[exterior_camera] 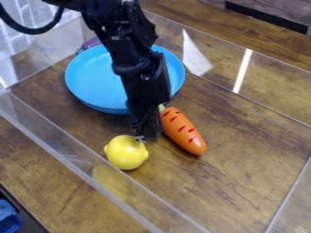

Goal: Move the carrot to the right side

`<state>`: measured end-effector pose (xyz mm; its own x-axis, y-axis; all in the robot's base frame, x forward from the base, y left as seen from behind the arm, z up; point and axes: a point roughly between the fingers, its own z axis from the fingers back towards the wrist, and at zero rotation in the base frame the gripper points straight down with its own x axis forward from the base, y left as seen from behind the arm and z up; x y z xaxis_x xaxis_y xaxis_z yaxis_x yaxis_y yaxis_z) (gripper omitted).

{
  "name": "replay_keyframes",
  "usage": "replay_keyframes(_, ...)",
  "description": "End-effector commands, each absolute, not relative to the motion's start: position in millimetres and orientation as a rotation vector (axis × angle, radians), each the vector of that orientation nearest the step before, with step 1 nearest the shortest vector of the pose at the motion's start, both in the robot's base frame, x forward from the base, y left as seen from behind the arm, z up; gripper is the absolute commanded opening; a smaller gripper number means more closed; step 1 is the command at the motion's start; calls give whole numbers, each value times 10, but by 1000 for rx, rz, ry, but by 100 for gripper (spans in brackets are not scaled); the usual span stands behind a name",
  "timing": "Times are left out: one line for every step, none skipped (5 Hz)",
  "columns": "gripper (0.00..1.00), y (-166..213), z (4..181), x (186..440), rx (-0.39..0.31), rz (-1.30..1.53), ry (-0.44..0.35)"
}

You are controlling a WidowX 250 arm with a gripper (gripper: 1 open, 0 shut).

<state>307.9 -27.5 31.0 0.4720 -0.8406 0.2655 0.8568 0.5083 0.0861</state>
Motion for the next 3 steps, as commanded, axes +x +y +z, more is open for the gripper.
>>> replay_keyframes(0, -315, 578, 3146, -43, -1044, -326)
replay_keyframes(0, -350, 745, 3169, -41, -1045, -329)
replay_keyframes(0, -382, 1013, 3278, -17, -1040, -323)
